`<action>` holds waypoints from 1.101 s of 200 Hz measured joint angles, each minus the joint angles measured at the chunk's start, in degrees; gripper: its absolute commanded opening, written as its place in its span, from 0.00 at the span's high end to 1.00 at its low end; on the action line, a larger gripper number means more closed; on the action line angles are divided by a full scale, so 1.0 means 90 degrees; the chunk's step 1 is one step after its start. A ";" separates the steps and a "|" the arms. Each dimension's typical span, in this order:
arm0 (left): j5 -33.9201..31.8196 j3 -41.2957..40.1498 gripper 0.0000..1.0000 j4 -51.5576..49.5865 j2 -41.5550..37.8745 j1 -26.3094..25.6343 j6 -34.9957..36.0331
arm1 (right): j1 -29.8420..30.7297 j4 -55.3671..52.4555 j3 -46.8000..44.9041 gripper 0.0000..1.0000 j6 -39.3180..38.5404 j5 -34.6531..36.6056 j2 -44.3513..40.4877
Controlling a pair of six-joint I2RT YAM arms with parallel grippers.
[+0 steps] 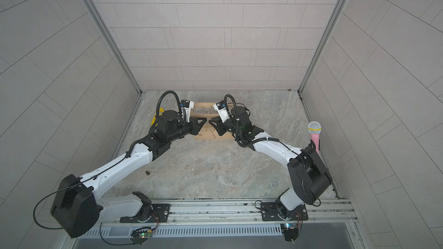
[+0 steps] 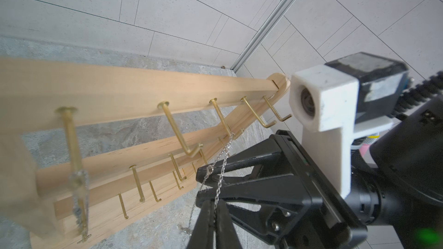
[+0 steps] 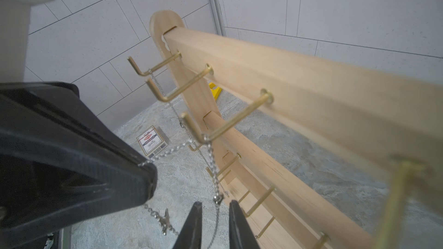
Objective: Hang the necklace on the jewelry display stand
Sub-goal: Hang the necklace on the stand.
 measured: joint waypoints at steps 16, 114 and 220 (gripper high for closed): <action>0.0000 0.0000 0.92 0.0000 0.0000 0.0000 0.0000 | 0.0000 0.0010 0.0000 0.77 0.0015 -0.0017 0.0007; 0.0002 0.0000 0.91 -0.0002 0.0000 0.0000 0.0000 | 0.0000 0.0515 0.0049 0.87 0.0415 -0.0180 0.0262; -0.0340 0.0148 0.89 -0.0138 0.0041 -0.0022 0.0049 | 0.0002 0.0452 0.0000 1.00 0.0435 0.0051 0.0075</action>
